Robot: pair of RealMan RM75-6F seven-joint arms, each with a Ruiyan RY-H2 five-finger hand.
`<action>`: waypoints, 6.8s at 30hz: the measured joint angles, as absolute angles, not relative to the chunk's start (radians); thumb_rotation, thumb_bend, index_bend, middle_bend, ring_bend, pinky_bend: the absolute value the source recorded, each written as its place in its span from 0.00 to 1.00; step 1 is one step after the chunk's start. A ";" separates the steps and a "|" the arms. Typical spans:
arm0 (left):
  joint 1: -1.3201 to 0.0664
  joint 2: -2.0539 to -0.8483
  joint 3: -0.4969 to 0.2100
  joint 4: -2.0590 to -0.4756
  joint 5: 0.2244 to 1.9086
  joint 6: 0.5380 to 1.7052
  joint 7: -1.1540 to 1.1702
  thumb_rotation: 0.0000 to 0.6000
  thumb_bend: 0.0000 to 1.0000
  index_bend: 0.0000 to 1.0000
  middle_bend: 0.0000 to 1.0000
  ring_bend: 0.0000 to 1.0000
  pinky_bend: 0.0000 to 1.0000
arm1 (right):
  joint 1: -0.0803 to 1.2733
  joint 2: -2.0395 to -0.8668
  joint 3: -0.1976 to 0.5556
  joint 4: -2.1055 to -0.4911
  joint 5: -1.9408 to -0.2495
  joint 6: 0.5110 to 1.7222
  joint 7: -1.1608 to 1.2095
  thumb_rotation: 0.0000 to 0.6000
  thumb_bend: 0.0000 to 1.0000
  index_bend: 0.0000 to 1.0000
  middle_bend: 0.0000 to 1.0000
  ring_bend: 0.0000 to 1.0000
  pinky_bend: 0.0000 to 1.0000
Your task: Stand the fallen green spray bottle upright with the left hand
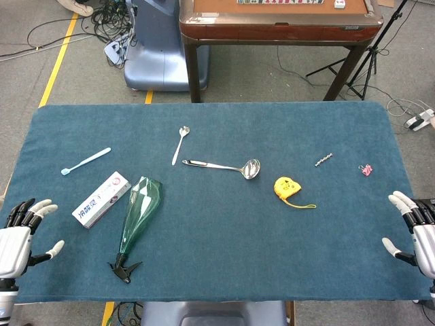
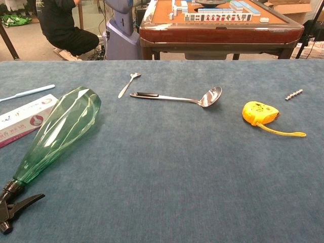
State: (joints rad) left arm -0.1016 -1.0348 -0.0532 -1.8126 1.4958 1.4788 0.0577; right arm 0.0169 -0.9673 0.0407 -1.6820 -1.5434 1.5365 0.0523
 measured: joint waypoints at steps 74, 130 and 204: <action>-0.592 -0.977 0.042 -2.000 1.123 0.722 0.437 0.74 0.24 0.11 0.26 0.10 0.00 | 0.016 -0.958 0.035 -1.684 -1.535 1.516 0.054 1.00 0.20 0.14 0.14 0.12 0.14; -0.757 -1.225 -0.153 -1.669 1.384 0.842 -0.125 0.38 0.24 0.24 0.25 0.00 0.00 | 0.014 -0.956 0.029 -1.697 -1.537 1.510 0.041 1.00 0.21 0.14 0.14 0.12 0.14; -0.720 -1.207 0.057 -1.558 1.735 1.038 0.267 1.00 0.24 0.21 0.23 0.03 0.00 | 0.012 -0.946 0.029 -1.725 -1.547 1.518 0.019 1.00 0.21 0.14 0.14 0.12 0.14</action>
